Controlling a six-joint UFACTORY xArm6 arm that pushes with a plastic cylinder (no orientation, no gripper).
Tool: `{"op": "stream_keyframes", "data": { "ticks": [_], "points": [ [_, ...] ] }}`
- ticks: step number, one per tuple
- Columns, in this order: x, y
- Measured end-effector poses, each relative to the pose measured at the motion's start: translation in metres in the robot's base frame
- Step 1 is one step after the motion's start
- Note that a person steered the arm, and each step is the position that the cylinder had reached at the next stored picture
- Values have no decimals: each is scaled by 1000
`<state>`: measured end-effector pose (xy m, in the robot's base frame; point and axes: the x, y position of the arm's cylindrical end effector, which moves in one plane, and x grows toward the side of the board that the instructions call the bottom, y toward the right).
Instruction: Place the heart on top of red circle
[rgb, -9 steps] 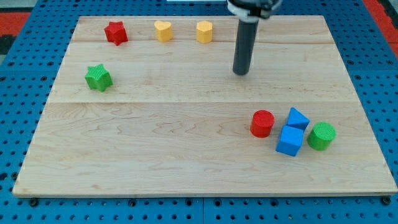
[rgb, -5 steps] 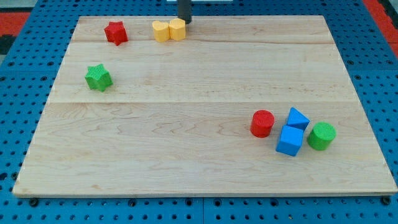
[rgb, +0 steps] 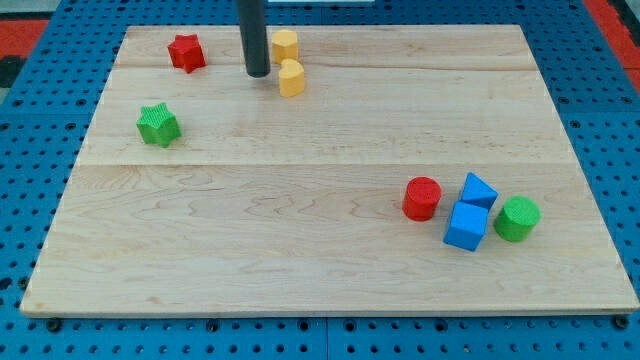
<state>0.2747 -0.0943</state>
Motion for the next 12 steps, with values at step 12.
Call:
{"op": "stream_keyframes", "data": {
  "ticks": [12],
  "points": [
    [166, 200]
  ]
}}
